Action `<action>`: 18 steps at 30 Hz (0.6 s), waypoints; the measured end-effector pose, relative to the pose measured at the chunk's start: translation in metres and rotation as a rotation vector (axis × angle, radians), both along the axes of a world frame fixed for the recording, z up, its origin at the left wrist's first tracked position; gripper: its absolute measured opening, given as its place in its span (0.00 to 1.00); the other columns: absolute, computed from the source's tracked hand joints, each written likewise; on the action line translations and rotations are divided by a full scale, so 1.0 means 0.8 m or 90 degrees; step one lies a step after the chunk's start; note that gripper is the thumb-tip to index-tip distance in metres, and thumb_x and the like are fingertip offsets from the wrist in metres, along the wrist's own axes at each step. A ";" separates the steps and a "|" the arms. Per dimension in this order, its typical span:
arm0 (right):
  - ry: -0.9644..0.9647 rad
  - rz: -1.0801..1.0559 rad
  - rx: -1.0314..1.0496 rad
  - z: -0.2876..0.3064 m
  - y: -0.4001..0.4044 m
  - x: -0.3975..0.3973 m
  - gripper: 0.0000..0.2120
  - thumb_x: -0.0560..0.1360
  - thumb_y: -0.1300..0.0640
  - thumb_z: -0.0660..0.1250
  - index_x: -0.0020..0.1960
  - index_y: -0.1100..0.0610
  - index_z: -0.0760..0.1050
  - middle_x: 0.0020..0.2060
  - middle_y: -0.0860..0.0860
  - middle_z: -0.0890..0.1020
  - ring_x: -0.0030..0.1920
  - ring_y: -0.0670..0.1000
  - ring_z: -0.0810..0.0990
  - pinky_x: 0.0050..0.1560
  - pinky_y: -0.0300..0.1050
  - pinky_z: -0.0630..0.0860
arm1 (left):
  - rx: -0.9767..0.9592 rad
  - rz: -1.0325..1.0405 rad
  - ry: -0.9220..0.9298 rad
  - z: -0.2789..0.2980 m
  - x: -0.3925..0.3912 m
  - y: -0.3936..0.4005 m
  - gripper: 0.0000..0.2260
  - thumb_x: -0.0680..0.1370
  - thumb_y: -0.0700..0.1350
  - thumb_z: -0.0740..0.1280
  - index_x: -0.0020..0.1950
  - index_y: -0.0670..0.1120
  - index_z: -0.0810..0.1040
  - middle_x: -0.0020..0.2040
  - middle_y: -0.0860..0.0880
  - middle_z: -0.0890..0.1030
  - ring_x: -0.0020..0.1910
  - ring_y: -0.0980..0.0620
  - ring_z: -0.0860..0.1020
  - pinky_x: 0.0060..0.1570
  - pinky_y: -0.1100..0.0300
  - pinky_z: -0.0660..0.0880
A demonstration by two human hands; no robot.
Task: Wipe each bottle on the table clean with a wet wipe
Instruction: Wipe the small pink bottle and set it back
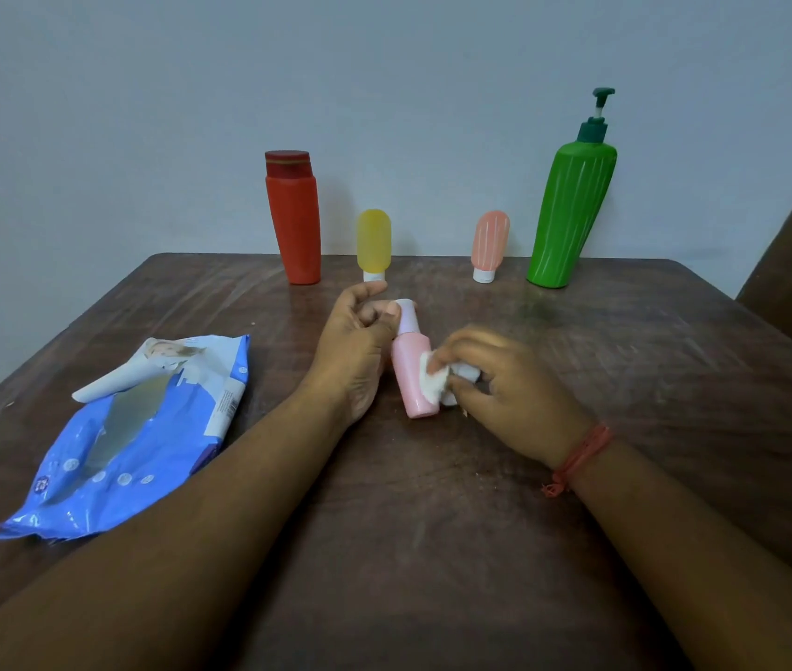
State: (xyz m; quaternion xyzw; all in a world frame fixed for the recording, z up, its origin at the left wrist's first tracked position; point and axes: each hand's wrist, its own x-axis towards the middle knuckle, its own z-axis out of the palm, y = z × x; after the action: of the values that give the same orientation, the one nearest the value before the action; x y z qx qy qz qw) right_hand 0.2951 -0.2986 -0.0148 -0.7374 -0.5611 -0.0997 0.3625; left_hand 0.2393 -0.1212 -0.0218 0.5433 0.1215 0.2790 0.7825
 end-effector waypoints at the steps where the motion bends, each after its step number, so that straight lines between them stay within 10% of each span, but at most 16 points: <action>1: 0.001 -0.001 0.003 0.000 0.001 -0.001 0.10 0.73 0.65 0.69 0.51 0.56 0.83 0.49 0.47 0.80 0.51 0.43 0.78 0.52 0.32 0.71 | -0.004 0.002 -0.001 0.000 0.000 0.000 0.15 0.81 0.32 0.63 0.64 0.46 0.73 0.54 0.39 0.81 0.55 0.46 0.79 0.62 0.44 0.76; 6: -0.017 0.060 -0.065 0.002 -0.006 -0.002 0.07 0.72 0.61 0.70 0.48 0.57 0.84 0.47 0.47 0.82 0.49 0.43 0.80 0.52 0.38 0.76 | -0.023 0.007 -0.019 0.003 -0.001 -0.001 0.15 0.82 0.32 0.61 0.68 0.42 0.69 0.49 0.44 0.85 0.50 0.52 0.83 0.45 0.58 0.81; 18: -0.112 0.038 -0.028 -0.012 0.013 -0.018 0.08 0.74 0.63 0.70 0.48 0.53 0.85 0.45 0.49 0.79 0.44 0.45 0.77 0.43 0.36 0.72 | -0.016 0.042 0.013 0.000 0.004 0.008 0.10 0.82 0.33 0.62 0.61 0.45 0.71 0.57 0.37 0.82 0.48 0.50 0.82 0.51 0.51 0.79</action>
State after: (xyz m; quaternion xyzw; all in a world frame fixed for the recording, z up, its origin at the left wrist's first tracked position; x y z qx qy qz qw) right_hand 0.2808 -0.2881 -0.0241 -0.7167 -0.6143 -0.1407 0.2985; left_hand 0.2423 -0.1148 -0.0219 0.5323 0.1507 0.2972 0.7782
